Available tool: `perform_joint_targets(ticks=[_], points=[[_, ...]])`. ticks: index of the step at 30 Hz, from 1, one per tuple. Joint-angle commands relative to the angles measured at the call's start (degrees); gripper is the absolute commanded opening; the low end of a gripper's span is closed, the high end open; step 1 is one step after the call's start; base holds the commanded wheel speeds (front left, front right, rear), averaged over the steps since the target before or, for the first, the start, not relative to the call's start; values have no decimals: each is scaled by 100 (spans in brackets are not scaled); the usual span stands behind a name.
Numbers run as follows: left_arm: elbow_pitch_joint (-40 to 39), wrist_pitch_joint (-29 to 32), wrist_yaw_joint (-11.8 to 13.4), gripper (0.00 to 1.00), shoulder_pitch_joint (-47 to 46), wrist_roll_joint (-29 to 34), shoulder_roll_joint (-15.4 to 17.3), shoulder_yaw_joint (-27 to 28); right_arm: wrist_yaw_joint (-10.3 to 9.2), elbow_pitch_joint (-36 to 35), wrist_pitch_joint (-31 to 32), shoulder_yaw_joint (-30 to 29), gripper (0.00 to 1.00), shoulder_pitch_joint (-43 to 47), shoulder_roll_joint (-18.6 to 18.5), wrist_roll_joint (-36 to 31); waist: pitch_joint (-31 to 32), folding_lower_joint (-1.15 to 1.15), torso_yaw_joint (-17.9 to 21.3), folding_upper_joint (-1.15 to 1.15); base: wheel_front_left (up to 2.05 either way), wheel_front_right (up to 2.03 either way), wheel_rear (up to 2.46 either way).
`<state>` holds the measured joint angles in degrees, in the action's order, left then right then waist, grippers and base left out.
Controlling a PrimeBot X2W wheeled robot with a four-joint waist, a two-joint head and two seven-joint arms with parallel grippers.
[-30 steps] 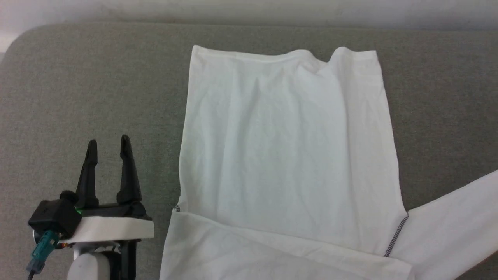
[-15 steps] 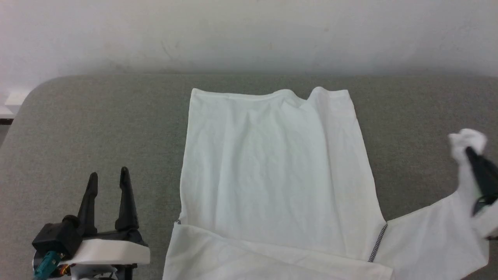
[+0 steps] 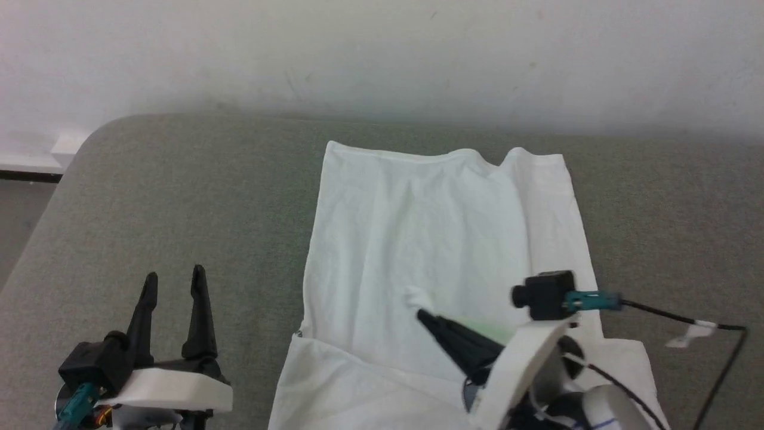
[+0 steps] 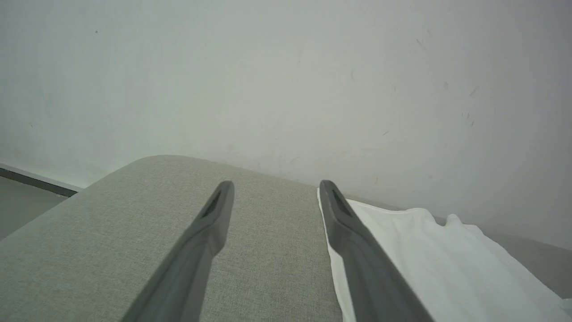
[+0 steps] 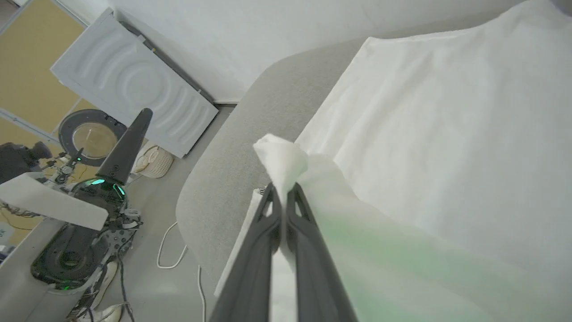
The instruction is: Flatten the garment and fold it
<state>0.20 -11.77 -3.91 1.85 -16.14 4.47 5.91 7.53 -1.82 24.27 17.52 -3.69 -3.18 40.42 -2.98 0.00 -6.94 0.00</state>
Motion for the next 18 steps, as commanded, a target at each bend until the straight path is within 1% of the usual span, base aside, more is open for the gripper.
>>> perform_joint_targets(ticks=[1,7,10,11,12,13,15,18], points=[[34,0,11,100,-83,-16,39,-24,-4,214,-155,409,0,-247,27,181,-110,0,-152,0,0,0,0],[127,-51,4,100,-248,-34,43,-87,-4,1131,-739,1898,0,-925,29,662,-364,0,-317,0,0,0,0],[176,-90,10,100,-302,-45,36,-108,-4,1739,-1122,2392,0,-1261,29,699,-482,0,-348,0,0,0,0],[194,-104,11,100,-317,-50,32,-116,-4,1931,-1197,2579,17,-1339,29,785,-512,0,-350,0,0,0,0],[221,-116,12,100,-331,-54,28,-126,-4,2108,-1278,2749,76,-1422,29,847,-533,0,-352,0,0,0,0],[251,-130,10,100,-344,-59,26,-131,-4,2290,-1374,2894,100,-1513,29,851,-547,0,-350,0,0,0,0],[297,-156,12,100,-361,-69,25,-128,-4,2516,-1596,3116,100,-1671,30,916,-566,0,-331,0,0,0,0],[359,-179,30,100,-355,-76,44,-102,-4,2481,-1993,3305,100,-1885,30,1102,-553,0,-239,0,0,0,0]])
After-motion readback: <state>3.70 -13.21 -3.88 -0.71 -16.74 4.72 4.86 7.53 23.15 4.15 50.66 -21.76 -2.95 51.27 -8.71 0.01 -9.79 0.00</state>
